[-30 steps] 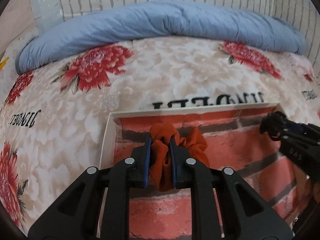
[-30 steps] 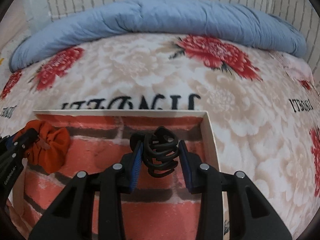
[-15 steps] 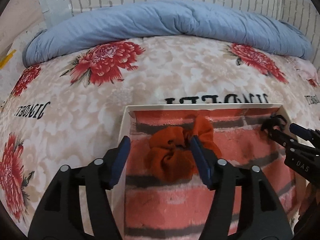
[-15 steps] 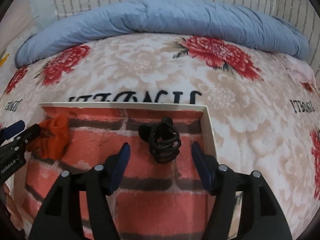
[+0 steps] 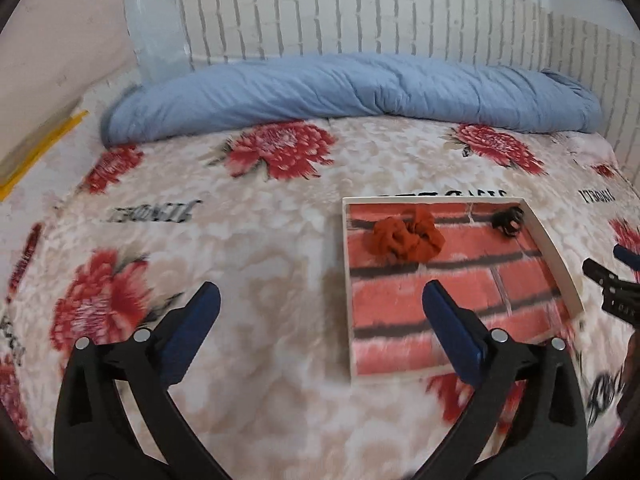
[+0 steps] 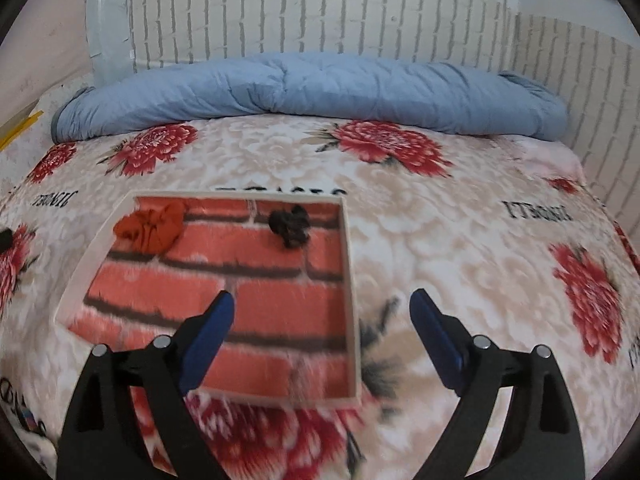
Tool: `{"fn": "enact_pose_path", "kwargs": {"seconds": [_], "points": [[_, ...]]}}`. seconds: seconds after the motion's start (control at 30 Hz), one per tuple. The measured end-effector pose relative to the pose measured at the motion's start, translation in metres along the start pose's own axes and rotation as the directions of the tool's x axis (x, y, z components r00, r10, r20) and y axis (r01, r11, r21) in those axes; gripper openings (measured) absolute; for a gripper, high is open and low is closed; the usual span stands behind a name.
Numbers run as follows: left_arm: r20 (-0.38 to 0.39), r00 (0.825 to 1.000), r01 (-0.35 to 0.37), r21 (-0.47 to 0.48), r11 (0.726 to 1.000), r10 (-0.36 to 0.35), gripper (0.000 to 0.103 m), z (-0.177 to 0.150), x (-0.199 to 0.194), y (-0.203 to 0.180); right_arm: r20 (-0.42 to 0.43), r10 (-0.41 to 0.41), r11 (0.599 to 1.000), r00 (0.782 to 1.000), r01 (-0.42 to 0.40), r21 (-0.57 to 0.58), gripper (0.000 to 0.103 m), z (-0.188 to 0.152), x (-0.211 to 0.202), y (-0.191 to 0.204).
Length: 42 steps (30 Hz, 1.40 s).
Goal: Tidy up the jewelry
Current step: 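Grasp the white hair clip with the left tool while the right tool grasps the white-strap watch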
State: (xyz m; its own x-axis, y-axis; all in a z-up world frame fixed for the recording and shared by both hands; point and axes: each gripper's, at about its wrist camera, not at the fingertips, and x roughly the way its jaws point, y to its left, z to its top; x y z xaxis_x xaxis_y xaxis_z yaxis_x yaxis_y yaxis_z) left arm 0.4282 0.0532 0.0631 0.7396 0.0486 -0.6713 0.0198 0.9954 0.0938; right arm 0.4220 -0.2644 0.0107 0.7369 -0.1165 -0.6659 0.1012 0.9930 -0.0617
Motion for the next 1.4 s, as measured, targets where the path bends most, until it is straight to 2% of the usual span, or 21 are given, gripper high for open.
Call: {"fn": "enact_pose_path", "kwargs": {"seconds": [0.13, 0.3, 0.5, 0.6, 0.9, 1.03, 1.23, 1.4], "points": [[0.035, 0.999, -0.007, 0.023, 1.0, 0.006, 0.098, -0.025, -0.041, 0.013, 0.021, -0.048, 0.999, 0.999, 0.048, 0.01, 0.094, -0.028, -0.03, -0.011], [0.056, 0.998, 0.009, -0.021, 1.0, -0.008, 0.098, -0.062, -0.078, 0.032, 0.022, -0.04, 0.998, 0.999, 0.039, 0.047, 0.095, -0.058, -0.062, -0.019], [0.053, 0.999, 0.007, -0.078, 0.997, -0.003, 0.098, -0.11, -0.095, 0.048, 0.045, -0.006, 0.998, 0.999, 0.003, 0.07, 0.097, -0.103, -0.101, -0.018], [0.053, 0.998, -0.018, -0.083, 0.996, 0.022, 0.098, -0.135, -0.103, 0.05, 0.05, -0.007, 0.998, 0.999, 0.004, 0.058, 0.097, -0.122, -0.113, -0.016], [0.054, 0.998, -0.04, -0.091, 0.995, 0.045, 0.098, -0.199, -0.121, 0.054, 0.033, 0.01, 0.999, 0.999, -0.011, 0.04, 0.097, -0.183, -0.142, 0.004], [0.038, 0.999, -0.018, -0.1, 0.995, 0.022, 0.098, -0.22, -0.121, 0.052, 0.01, 0.029, 0.999, 1.0, -0.029, 0.032, 0.097, -0.213, -0.146, 0.018], [0.007, 1.0, -0.018, -0.069, 0.997, 0.019, 0.098, -0.242, -0.11, 0.047, 0.005, 0.017, 1.0, 1.0, -0.017, 0.012, 0.097, -0.237, -0.154, 0.035], [-0.017, 1.0, -0.017, -0.071, 0.997, 0.015, 0.098, -0.248, -0.101, 0.046, -0.01, -0.004, 1.0, 1.0, 0.004, -0.009, 0.097, -0.241, -0.154, 0.043]]}}
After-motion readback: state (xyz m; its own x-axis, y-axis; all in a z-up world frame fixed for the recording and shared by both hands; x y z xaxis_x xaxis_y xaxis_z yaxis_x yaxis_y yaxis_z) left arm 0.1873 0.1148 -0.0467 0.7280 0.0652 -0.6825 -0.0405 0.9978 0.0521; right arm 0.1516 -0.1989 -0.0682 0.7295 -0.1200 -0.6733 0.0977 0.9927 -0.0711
